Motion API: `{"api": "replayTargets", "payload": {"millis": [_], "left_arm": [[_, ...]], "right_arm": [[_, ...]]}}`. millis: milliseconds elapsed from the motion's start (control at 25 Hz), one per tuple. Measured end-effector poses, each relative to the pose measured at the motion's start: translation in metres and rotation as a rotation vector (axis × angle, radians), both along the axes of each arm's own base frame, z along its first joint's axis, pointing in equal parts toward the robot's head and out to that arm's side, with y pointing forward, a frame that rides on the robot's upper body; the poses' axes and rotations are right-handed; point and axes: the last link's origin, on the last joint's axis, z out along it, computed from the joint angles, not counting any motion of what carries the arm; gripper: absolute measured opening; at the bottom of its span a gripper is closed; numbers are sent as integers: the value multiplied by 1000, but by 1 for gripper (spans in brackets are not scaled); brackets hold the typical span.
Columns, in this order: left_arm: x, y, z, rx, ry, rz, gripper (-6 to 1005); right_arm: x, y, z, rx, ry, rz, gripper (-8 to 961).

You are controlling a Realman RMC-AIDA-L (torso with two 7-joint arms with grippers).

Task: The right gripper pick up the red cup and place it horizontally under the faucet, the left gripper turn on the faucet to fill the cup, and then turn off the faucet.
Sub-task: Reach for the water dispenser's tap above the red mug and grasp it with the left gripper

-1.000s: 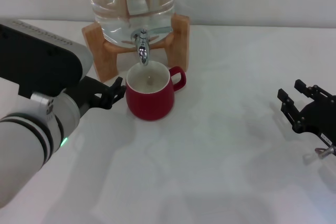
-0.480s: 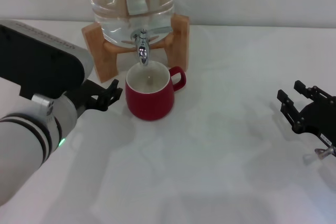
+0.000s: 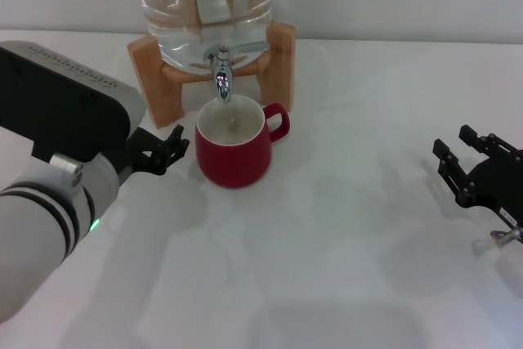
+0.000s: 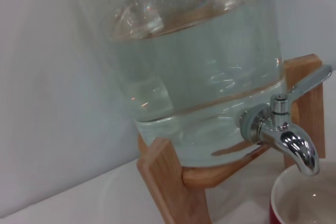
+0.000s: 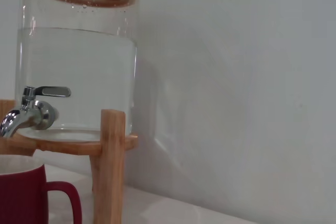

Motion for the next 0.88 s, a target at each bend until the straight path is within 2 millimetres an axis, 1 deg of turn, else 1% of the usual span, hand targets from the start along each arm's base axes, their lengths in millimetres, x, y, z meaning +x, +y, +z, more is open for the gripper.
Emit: {"api": "replayTargets", "payload": {"millis": [280,440,880], "left_arm": [[1,-4,5,56,-63,-73,829],[-4,-9,11,104,-113,-123,828],[-13,-10,16,171,-255,-262,826]], "right_arm": [[0,1,0,-1,-1,1,400],[0,1,0,0,-1,-1,400],[2,2,-1,-5,-9,-17,399]]}}
